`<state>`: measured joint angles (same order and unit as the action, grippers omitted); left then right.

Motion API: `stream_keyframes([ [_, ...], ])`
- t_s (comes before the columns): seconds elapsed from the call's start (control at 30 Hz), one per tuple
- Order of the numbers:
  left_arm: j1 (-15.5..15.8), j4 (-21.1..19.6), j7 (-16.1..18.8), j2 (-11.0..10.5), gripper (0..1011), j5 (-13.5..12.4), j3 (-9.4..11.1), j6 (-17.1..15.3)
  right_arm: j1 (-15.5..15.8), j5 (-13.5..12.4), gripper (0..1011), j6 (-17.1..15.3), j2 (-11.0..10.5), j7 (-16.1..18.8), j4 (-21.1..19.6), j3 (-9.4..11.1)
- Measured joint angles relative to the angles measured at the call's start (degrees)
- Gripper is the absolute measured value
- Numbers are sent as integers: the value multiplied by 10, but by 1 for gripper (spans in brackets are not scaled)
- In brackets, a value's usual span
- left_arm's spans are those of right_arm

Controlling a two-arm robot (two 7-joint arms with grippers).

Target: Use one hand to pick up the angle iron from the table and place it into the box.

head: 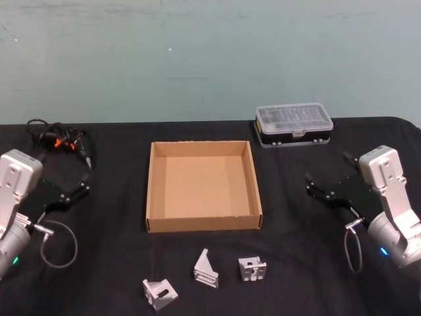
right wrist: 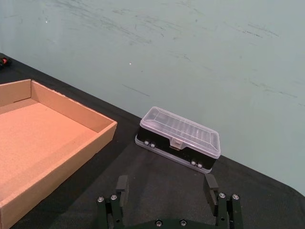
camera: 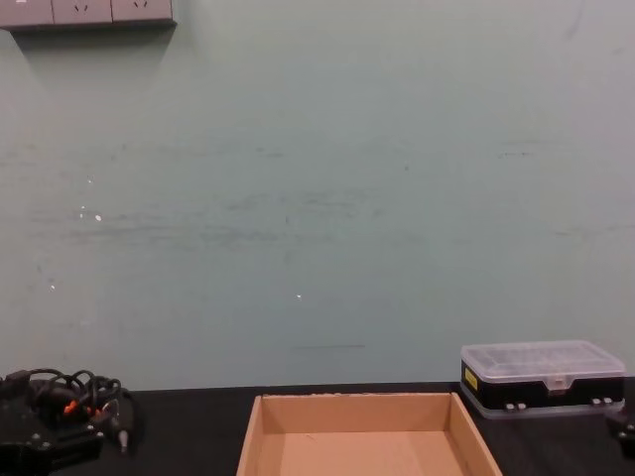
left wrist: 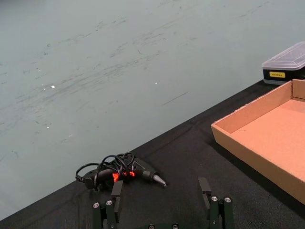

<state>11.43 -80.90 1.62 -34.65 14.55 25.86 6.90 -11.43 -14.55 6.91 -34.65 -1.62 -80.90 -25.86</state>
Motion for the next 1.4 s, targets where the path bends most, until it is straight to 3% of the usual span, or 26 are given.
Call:
stream_keyframes([
  [1.4,0,0,0,0,1000,0,0,0,0,0,1003,0,0,0,0,0],
])
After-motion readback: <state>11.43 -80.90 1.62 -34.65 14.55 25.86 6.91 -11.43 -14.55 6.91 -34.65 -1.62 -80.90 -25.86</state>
